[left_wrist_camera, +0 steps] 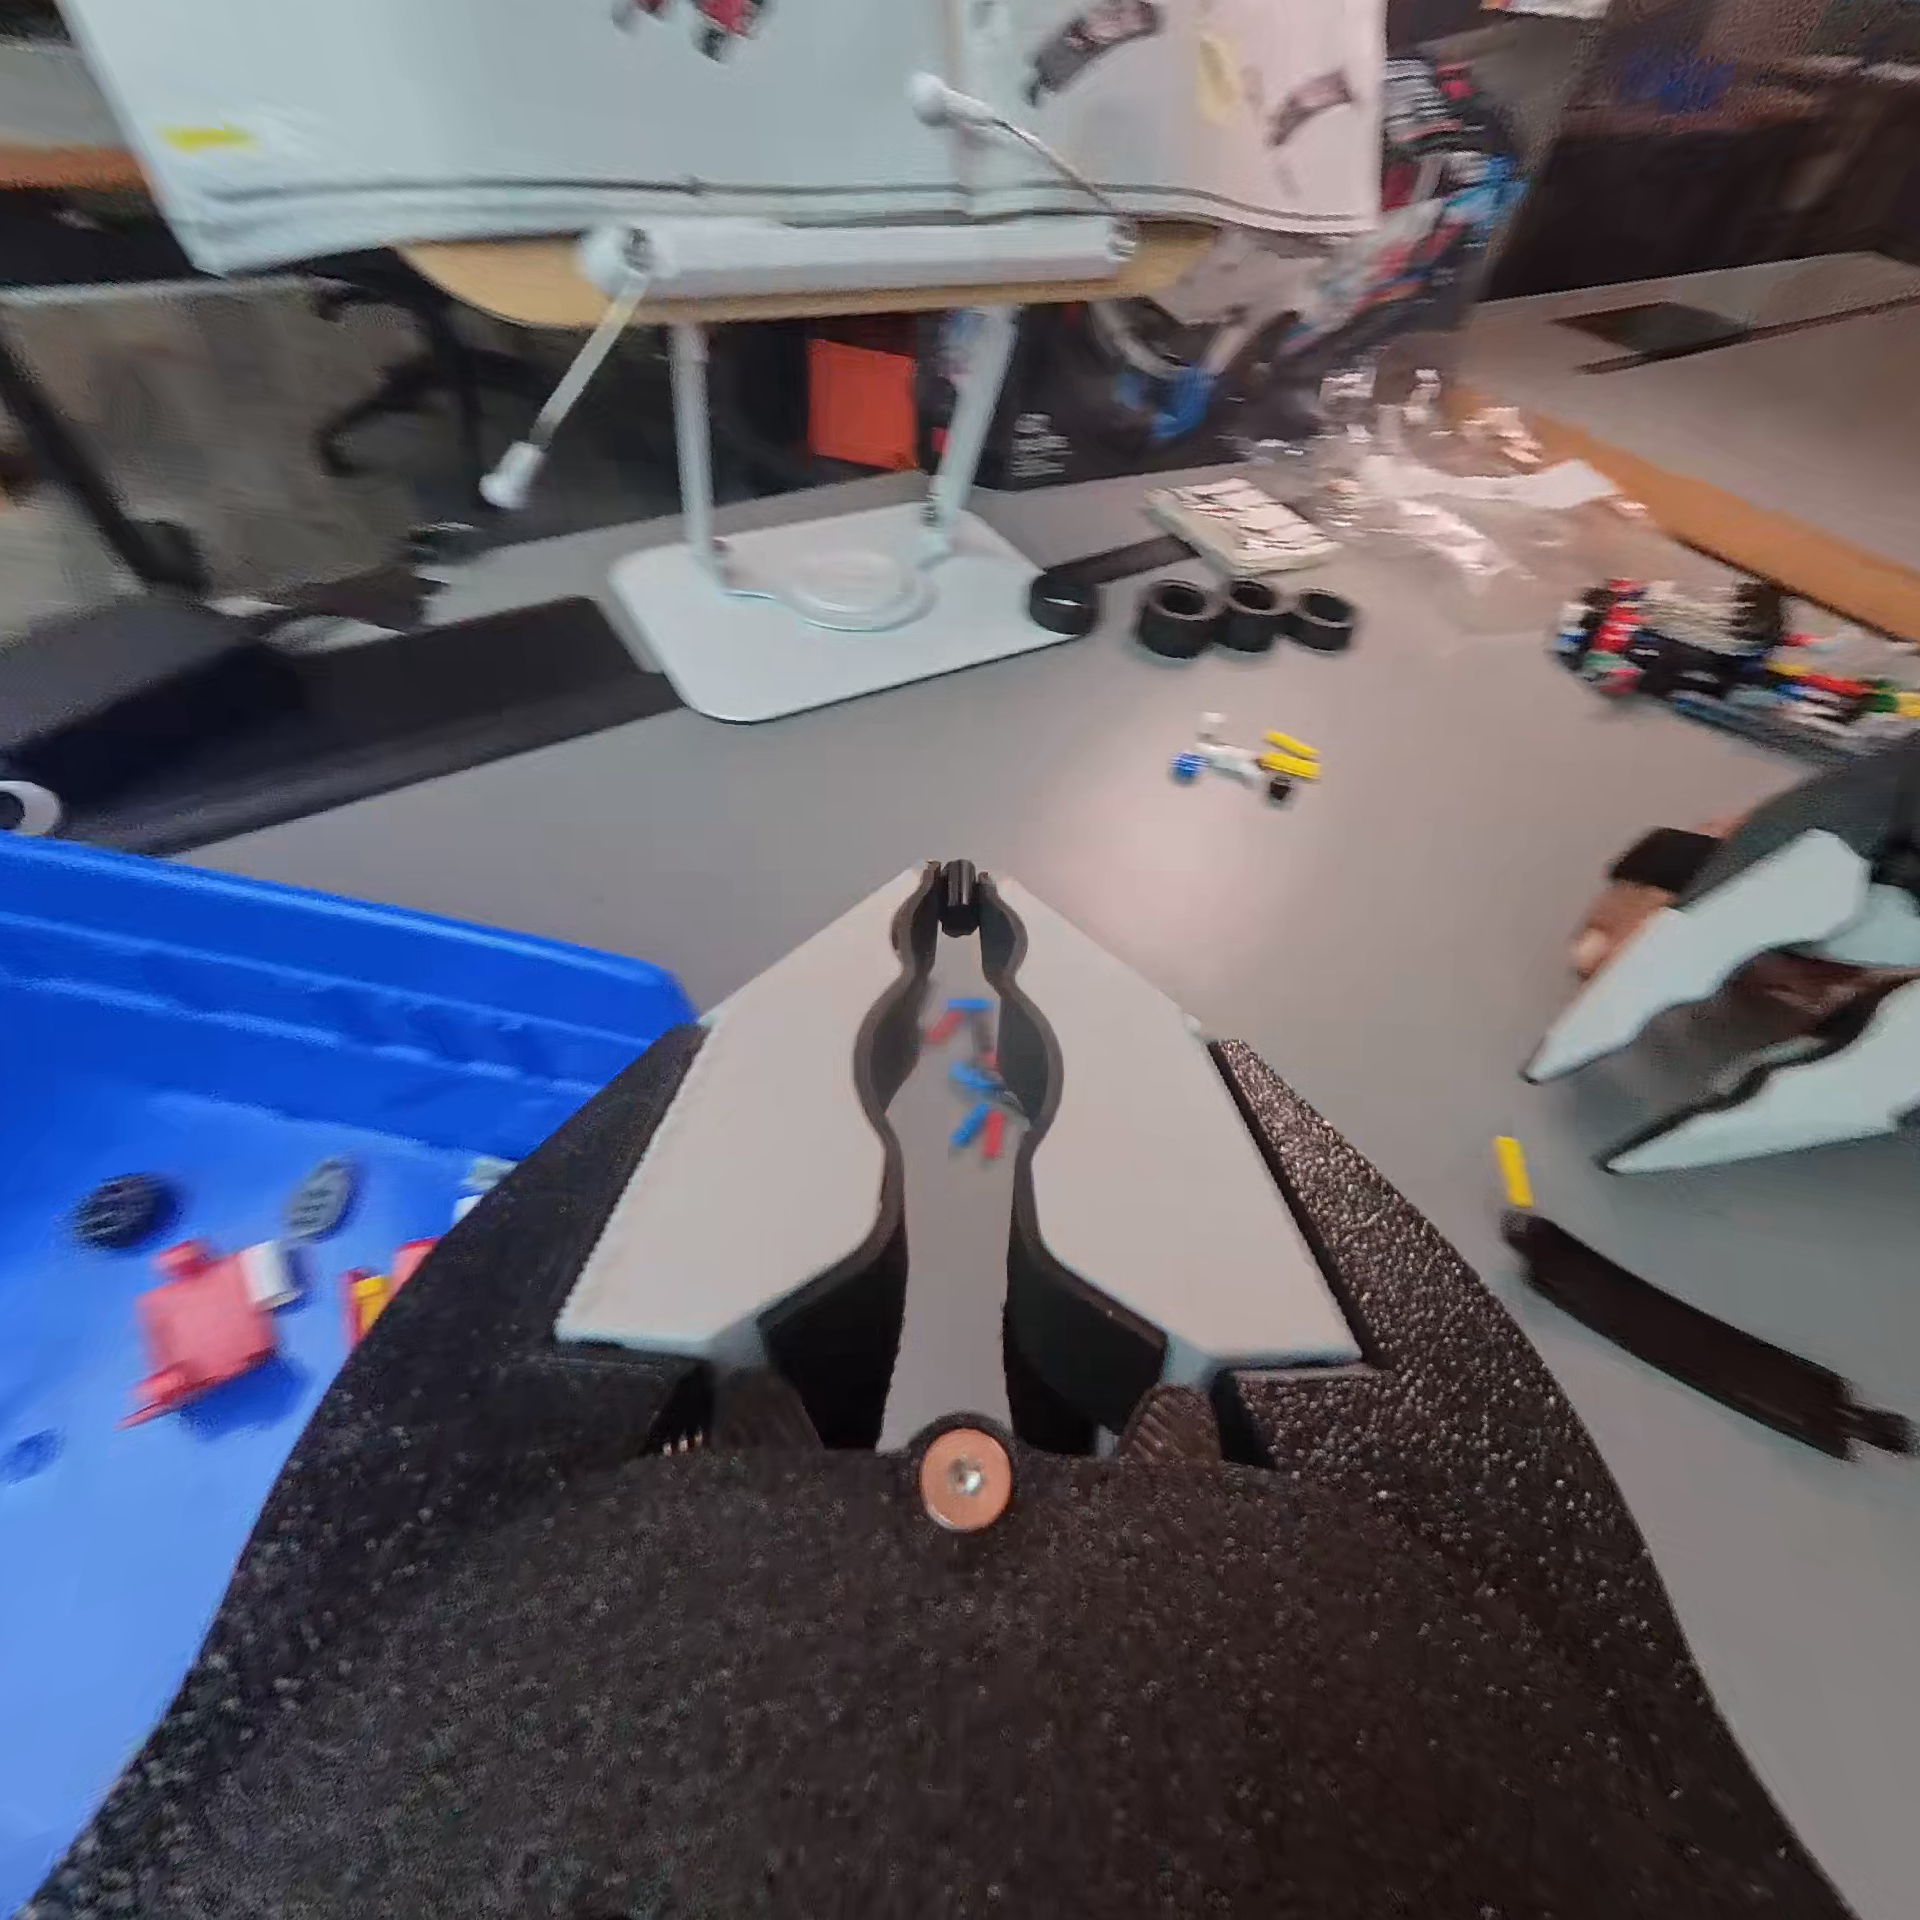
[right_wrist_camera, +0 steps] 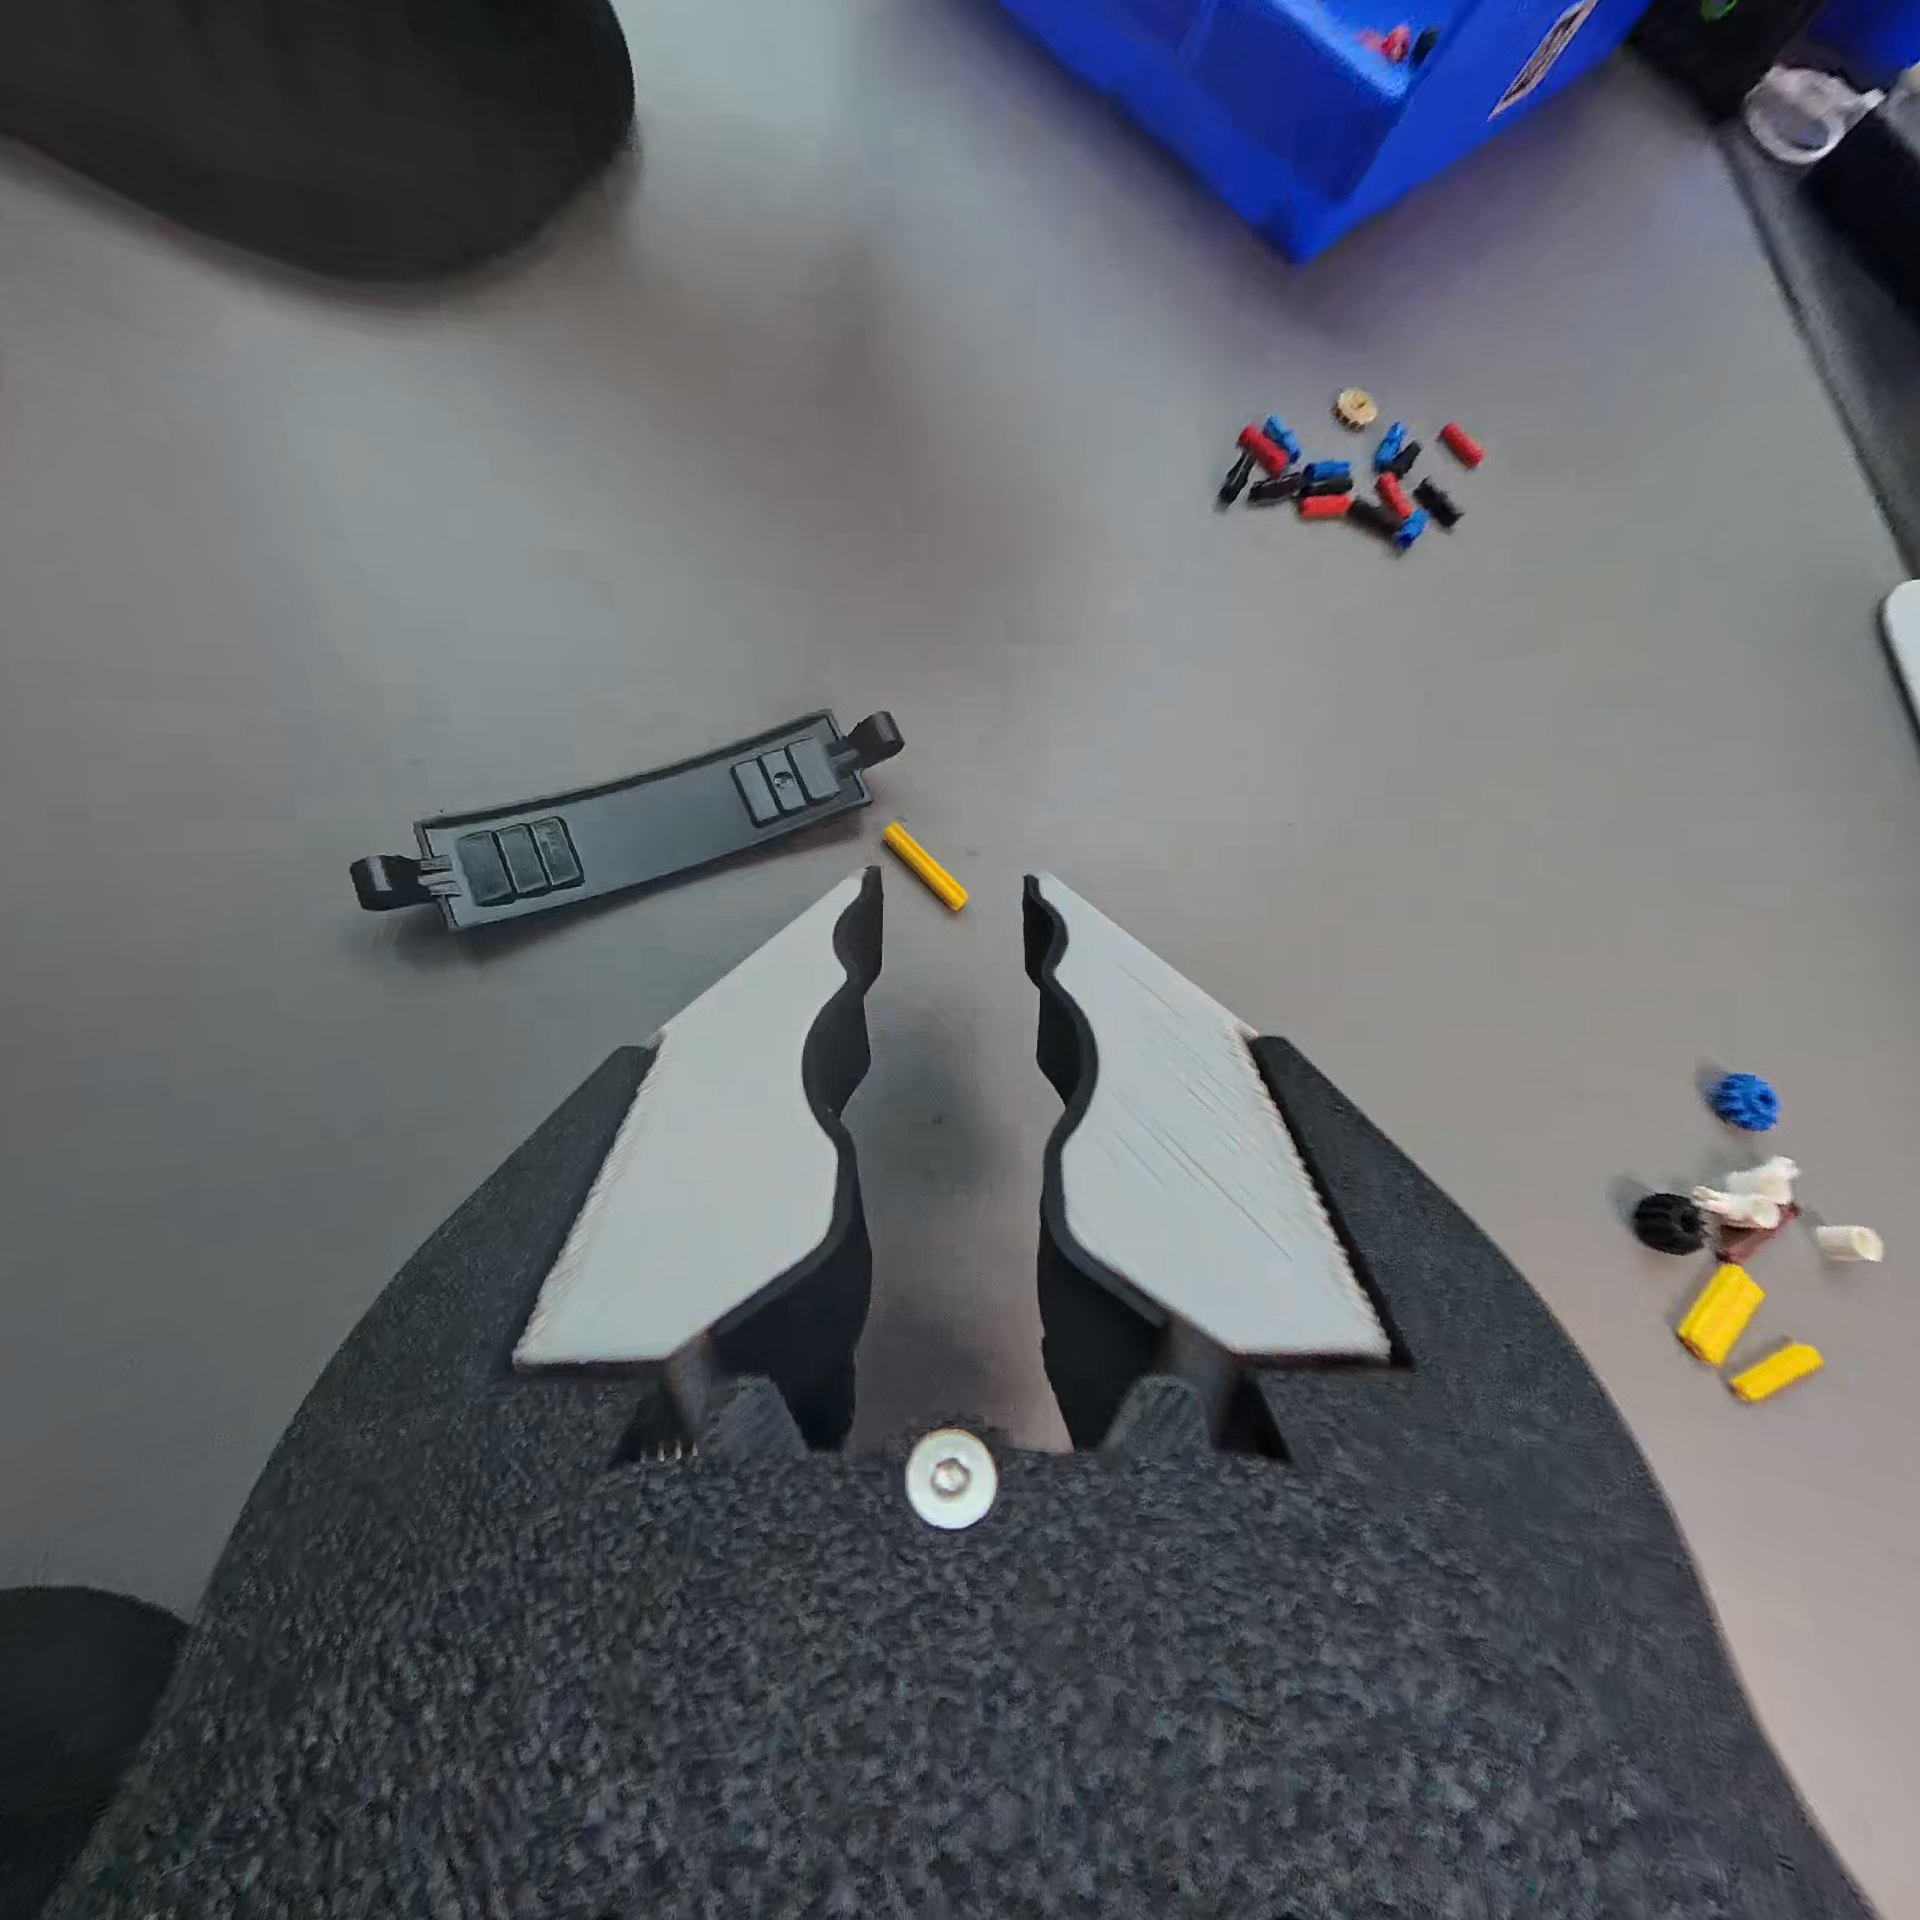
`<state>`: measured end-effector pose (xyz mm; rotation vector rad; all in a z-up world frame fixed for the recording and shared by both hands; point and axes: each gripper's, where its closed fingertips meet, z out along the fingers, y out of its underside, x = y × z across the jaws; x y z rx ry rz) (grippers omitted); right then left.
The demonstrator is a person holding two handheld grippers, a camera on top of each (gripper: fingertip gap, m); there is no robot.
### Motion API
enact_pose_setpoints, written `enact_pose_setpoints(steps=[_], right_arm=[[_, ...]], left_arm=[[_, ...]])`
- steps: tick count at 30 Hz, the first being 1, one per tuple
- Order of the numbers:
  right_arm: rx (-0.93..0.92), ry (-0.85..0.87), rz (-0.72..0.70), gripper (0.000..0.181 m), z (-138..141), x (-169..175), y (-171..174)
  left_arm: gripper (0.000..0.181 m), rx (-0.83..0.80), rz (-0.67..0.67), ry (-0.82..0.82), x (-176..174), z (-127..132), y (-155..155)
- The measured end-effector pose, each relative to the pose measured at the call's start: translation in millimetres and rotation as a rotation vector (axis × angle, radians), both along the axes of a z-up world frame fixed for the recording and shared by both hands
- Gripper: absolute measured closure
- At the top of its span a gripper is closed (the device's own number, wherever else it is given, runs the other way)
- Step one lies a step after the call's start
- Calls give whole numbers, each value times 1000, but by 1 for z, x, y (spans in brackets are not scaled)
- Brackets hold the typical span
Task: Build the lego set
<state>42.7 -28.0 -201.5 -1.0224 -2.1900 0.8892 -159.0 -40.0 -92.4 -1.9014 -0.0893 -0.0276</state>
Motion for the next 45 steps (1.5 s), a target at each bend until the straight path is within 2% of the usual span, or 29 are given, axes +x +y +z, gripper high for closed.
enact_pose_setpoints(steps=[3,5,6,7,11,13,16,18,21,26,28,30,33,35,38,40,45], right_arm=[[-15,-128,26,157,-13,-8,-4],[2,-198,53,167,-19,-10,-5],[13,-243,68,177,-21,-6,-6],[29,-251,81,180,-21,-6,-6],[74,-223,53,181,-16,-9,8],[56,-136,-76,181,-1,-21,35],[131,7,-386,181,19,-35,110],[153,57,-598,181,23,-34,155],[141,48,-738,181,10,-31,183],[179,6,-866,177,-7,-30,206],[192,-20,-884,171,-13,-29,211],[182,-8,-886,164,-13,-30,213],[149,99,-864,154,5,-35,210],[105,185,-822,154,24,-37,201],[-8,239,-686,155,46,-37,169],[-63,248,-592,155,54,-32,144],[-137,212,-332,155,59,-6,76]], left_arm=[[177,-34,269,158,-58,5,-19],[176,-78,390,222,-84,3,-32],[176,-94,432,237,-93,1,-37],[176,-111,465,245,-100,-1,-41],[176,-243,549,307,-122,-20,-55],[175,-298,557,359,-125,-28,-59],[175,-393,551,402,-128,-42,-63],[175,-428,543,402,-128,-49,-64],[165,-429,517,382,-124,-52,-62],[141,-381,471,347,-114,-48,-57],[136,-321,411,341,-102,-41,-49],[136,-204,293,316,-76,-28,-35],[145,-19,8,146,-4,-12,-14],[147,10,-221,8,51,-13,-6],[147,-77,-505,-151,120,-32,-7],[147,-178,-637,-196,152,-50,-13],[143,-421,-765,-173,190,-99,-25]])
